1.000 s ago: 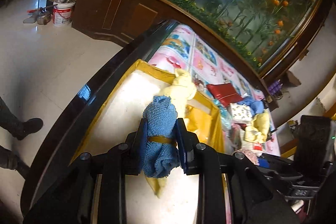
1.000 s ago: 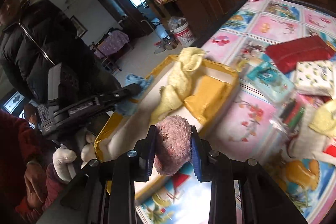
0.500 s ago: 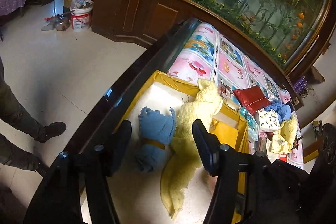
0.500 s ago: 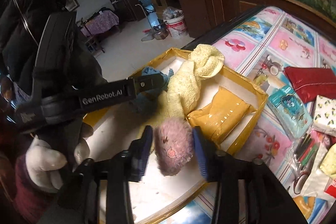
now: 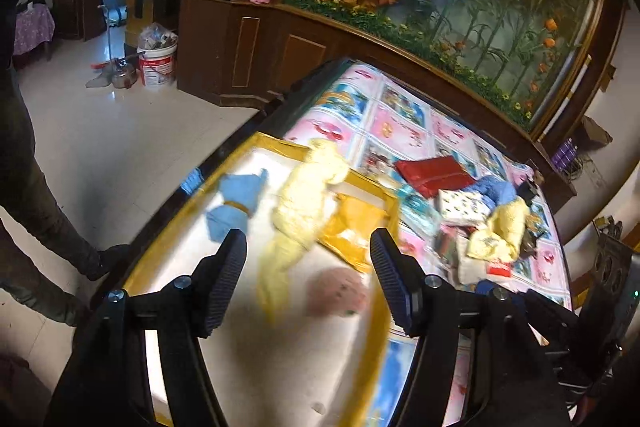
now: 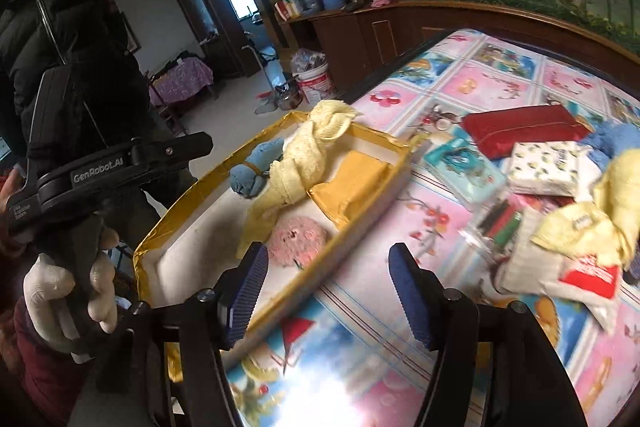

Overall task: Organize soft objects
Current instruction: 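Move both tools back over the cluttered table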

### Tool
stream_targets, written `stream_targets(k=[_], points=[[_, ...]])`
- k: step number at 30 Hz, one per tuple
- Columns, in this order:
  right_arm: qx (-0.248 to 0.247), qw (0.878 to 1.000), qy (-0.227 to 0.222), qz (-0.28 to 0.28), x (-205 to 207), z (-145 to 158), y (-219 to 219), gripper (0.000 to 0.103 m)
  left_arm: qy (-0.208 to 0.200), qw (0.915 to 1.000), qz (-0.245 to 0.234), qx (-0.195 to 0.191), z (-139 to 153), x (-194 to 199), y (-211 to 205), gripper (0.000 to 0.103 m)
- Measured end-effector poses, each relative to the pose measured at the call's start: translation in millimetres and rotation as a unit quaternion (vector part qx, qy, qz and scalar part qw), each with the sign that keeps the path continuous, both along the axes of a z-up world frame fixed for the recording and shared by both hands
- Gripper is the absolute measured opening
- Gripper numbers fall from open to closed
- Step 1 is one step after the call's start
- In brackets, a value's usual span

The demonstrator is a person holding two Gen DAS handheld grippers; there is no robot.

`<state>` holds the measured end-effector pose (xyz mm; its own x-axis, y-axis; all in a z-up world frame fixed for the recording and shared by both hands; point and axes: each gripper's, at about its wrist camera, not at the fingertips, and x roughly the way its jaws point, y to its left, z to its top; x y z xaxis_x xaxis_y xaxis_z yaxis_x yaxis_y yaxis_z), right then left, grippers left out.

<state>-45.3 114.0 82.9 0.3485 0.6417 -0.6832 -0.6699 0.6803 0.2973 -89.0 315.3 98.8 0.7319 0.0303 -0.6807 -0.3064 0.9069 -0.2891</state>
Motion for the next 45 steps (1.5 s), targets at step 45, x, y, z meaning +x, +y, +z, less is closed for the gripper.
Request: stream_targets(k=[45], points=[[0.02, 0.961, -0.093, -0.26, 55.2, 60.6, -256.6, 0.095, 0.017, 0.997, -0.056, 0.05, 7.3, 25.9, -146.9, 0.096]])
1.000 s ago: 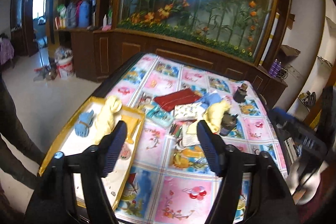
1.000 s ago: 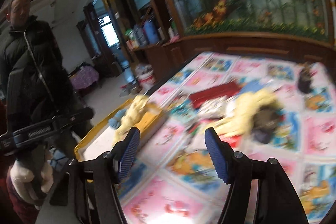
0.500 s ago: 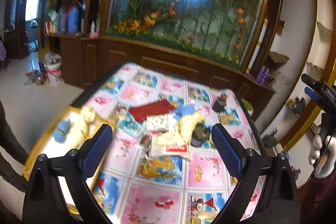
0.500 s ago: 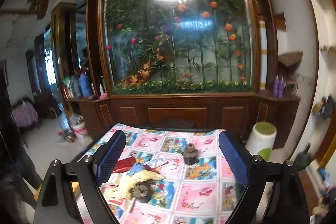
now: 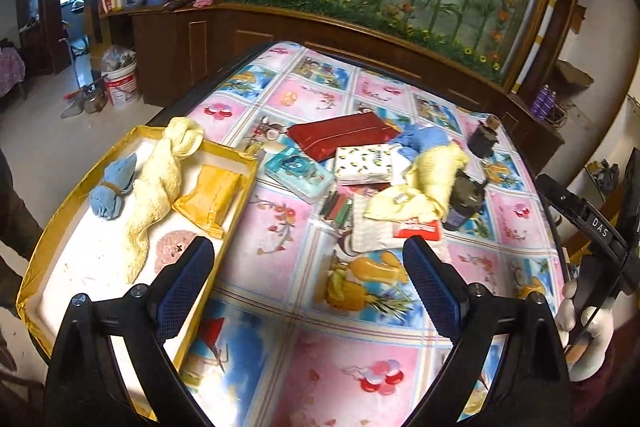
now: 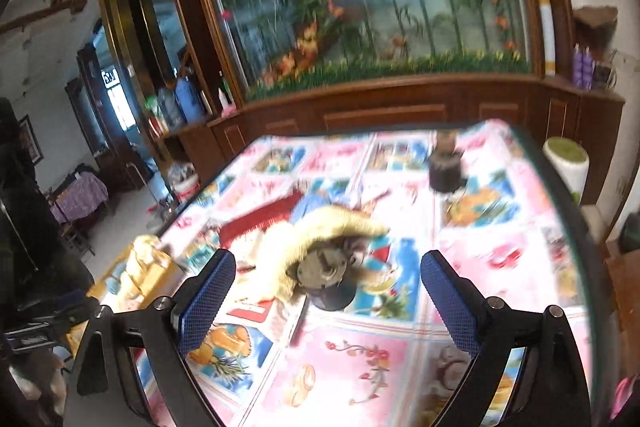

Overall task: Organize soft objects
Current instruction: 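Move both tools back over the cluttered table, then grasp the fluffy yellow towel with the left tool and lift it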

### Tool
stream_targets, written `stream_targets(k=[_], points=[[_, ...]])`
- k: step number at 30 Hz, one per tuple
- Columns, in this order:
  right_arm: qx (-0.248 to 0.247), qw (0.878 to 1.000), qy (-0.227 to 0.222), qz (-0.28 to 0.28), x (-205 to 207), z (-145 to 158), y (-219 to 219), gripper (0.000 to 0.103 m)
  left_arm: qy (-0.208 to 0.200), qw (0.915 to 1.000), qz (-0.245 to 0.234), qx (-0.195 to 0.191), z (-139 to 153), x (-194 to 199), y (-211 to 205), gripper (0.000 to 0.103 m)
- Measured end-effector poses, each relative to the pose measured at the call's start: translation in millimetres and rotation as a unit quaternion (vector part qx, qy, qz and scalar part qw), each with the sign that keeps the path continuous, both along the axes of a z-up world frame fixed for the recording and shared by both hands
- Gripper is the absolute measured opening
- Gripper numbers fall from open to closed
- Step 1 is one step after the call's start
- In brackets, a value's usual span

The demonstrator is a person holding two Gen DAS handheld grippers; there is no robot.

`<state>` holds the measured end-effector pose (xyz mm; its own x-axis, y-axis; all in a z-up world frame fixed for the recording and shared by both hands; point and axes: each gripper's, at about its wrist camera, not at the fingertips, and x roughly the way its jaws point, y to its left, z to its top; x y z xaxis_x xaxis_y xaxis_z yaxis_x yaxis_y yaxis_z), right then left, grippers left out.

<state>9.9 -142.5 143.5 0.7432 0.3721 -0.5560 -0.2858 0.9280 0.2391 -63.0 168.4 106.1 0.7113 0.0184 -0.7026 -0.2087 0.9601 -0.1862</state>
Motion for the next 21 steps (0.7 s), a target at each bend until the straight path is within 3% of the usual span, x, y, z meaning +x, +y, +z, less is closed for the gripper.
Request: stream_targets(k=[4, 11, 16, 21], points=[[0.023, 0.999, 0.015, -0.018, 22.6, -27.7, 2.5, 0.095, 0.025, 0.9997, -0.001, -0.004, -17.1, 18.4, 5.0, 0.096], [0.055, 0.997, 0.044, -0.035, 46.7, -66.4, -14.1, 0.095, 0.057, 0.9956, -0.072, 0.019, -43.3, 66.1, -31.5, 0.096], [0.066, 0.995, 0.056, -0.039, 48.3, -74.6, -21.3, 0.095, 0.047, 0.9904, -0.124, 0.039, -44.6, 108.9, -72.4, 0.096], [0.075, 0.994, 0.055, -0.052, 47.2, -72.5, -28.6, 0.095, 0.029, 0.9856, -0.164, 0.03, -34.8, 150.4, -104.4, 0.096]])
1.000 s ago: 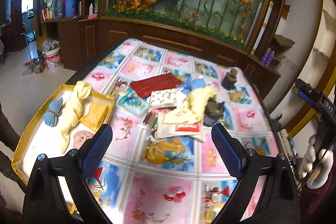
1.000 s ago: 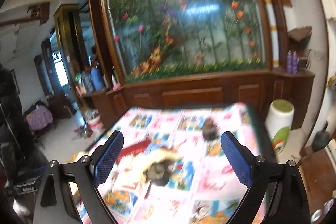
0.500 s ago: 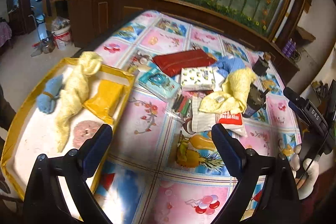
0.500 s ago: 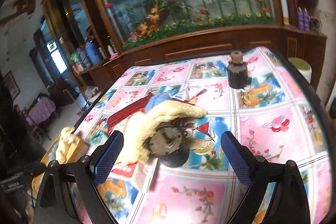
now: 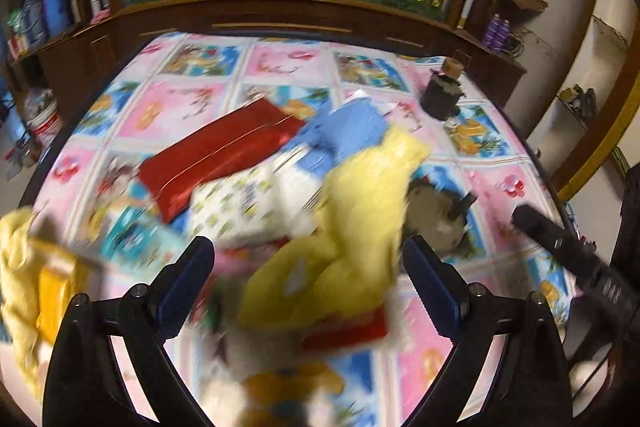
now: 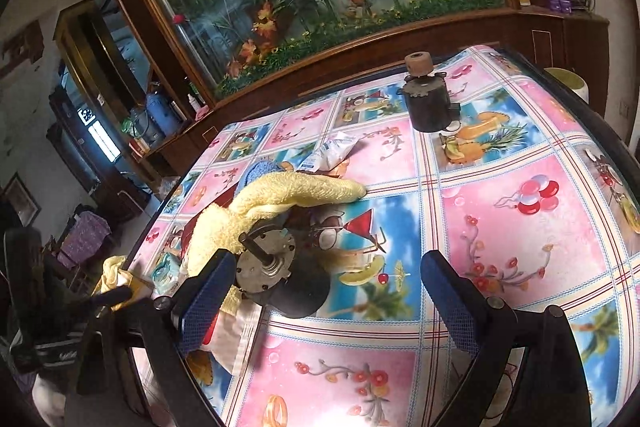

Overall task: Organize soft objects
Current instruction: 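Grasp the fluffy yellow towel with the left tool and lift it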

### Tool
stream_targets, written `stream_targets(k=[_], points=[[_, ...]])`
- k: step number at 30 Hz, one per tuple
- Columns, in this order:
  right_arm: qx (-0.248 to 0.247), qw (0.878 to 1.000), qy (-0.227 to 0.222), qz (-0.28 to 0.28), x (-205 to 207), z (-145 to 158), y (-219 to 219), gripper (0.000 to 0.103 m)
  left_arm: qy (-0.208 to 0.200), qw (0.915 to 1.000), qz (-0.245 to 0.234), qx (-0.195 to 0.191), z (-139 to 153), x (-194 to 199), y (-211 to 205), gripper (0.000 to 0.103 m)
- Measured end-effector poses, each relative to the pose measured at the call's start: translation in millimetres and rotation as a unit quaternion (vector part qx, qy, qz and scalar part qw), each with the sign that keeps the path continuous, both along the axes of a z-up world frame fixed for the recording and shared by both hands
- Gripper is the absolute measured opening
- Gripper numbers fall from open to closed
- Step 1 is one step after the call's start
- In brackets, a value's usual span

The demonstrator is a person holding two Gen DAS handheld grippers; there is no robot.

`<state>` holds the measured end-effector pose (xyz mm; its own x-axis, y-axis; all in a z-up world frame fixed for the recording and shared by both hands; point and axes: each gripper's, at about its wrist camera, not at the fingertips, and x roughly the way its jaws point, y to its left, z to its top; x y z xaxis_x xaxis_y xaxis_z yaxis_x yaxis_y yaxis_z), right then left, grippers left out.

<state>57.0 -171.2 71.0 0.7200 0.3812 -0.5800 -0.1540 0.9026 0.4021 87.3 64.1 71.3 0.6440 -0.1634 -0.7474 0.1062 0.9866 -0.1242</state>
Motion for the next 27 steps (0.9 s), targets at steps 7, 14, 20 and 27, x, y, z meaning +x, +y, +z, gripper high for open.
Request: stream_targets(k=[7, 14, 20, 27], points=[[0.003, 1.0, 0.006, -0.004, 1.9, -1.1, -2.7, 0.095, 0.017, 0.9991, -0.037, -0.01, -8.7, 34.9, -29.3, 0.04], [-0.01, 1.0, 0.003, -0.001, 1.4, -1.7, 2.2, 0.095, 0.009, 0.9984, -0.009, -0.056, -3.6, 15.8, -9.8, 0.037], [-0.014, 1.0, 0.007, 0.002, 2.2, -4.9, 4.5, 0.095, -0.024, 0.9955, -0.003, -0.091, 27.9, -45.6, 21.6, 0.037], [-0.024, 1.0, 0.006, 0.015, 0.6, -6.1, 12.7, 0.095, -0.013, 0.9969, 0.032, -0.071, 13.1, -121.3, 58.2, 0.038]])
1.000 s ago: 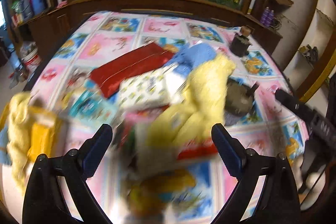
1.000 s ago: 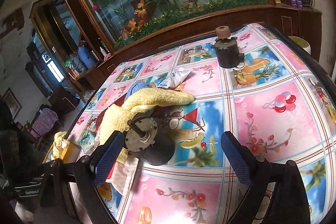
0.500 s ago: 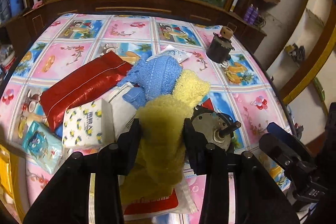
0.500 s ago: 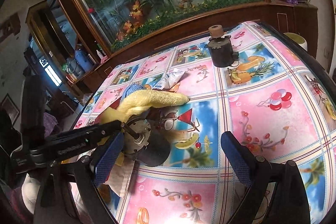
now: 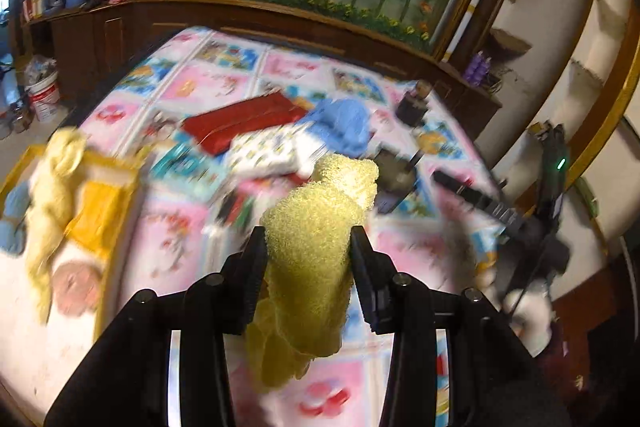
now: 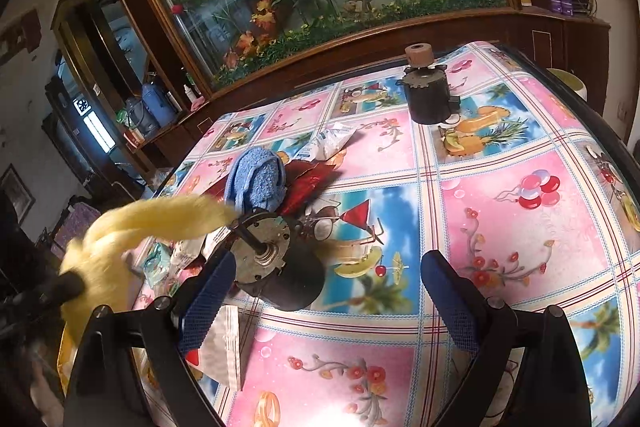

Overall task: Organize soft objects
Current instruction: 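Grasp the fluffy yellow towel with the left tool and lift it, then grasp the blue towel with the right tool while the left tool holds the yellow towel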

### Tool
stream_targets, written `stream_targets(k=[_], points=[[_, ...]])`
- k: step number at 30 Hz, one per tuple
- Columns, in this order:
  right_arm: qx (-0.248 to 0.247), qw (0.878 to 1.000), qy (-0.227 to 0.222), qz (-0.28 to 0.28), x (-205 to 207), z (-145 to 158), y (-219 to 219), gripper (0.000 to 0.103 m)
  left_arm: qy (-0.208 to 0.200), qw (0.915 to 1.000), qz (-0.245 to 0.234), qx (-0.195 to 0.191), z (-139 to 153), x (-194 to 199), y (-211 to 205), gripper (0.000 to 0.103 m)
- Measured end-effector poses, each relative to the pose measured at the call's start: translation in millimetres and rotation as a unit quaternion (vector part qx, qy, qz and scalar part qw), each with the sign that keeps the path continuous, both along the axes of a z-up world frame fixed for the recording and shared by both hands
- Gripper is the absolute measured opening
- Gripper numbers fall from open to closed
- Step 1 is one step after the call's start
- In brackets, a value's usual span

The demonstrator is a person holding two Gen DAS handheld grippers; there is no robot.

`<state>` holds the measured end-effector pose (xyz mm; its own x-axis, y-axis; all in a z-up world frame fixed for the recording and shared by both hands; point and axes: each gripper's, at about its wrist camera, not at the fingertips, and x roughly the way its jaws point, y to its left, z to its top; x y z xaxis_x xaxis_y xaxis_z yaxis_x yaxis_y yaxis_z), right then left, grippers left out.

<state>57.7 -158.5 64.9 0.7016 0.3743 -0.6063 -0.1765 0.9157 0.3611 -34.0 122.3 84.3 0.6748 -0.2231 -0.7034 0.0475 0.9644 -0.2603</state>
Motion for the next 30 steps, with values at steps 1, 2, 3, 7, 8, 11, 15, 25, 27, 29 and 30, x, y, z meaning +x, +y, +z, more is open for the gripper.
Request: stream_targets(k=[1, 2, 3, 7, 8, 11, 15, 25, 27, 29, 30], points=[[-0.001, 1.0, -0.002, 0.006, -1.7, 0.8, 2.8, 0.095, 0.009, 0.9999, 0.009, 0.01, -11.8, -6.0, 2.2, 0.038], [-0.004, 1.0, -0.007, 0.016, -3.8, 2.2, 7.2, 0.095, 0.018, 0.9996, 0.015, 0.014, -22.3, -10.5, 4.4, 0.038], [-0.007, 1.0, -0.013, 0.027, -6.3, 4.0, 12.1, 0.095, 0.027, 0.9993, 0.02, 0.015, -32.3, -14.2, 6.8, 0.038], [-0.047, 0.996, -0.039, 0.058, -18.3, 13.0, 39.9, 0.095, 0.048, 0.9984, 0.027, 0.017, -55.1, -23.0, 14.6, 0.039], [-0.051, 0.996, -0.034, 0.061, -20.1, 15.2, 47.6, 0.096, 0.046, 0.9985, 0.025, 0.019, -55.6, -25.3, 16.2, 0.042], [-0.005, 0.992, -0.007, 0.122, -24.0, 32.9, 83.1, 0.096, 0.041, 0.9987, 0.026, 0.017, -54.6, -30.6, 23.4, 0.056], [0.062, 0.965, 0.019, 0.255, -31.8, 86.3, 160.9, 0.095, 0.038, 0.9986, 0.034, -0.016, -51.6, -39.2, 39.8, 0.056], [-0.024, 0.971, 0.045, 0.235, -30.6, 75.3, 159.1, 0.095, 0.032, 0.9994, 0.003, 0.013, -52.8, -25.0, 27.5, 0.072], [-0.024, 0.974, 0.085, 0.21, -19.7, 47.5, 141.0, 0.095, 0.046, 0.9985, -0.005, 0.03, -60.1, -14.9, 17.7, 0.072], [-0.02, 0.976, 0.1, 0.19, -14.0, 31.8, 125.2, 0.095, 0.057, 0.997, -0.019, 0.049, -67.7, -5.9, 7.4, 0.072], [-0.018, 0.977, 0.103, 0.185, -10.9, 28.0, 118.5, 0.095, 0.064, 0.996, -0.024, 0.059, -72.1, -2.4, 3.2, 0.072]])
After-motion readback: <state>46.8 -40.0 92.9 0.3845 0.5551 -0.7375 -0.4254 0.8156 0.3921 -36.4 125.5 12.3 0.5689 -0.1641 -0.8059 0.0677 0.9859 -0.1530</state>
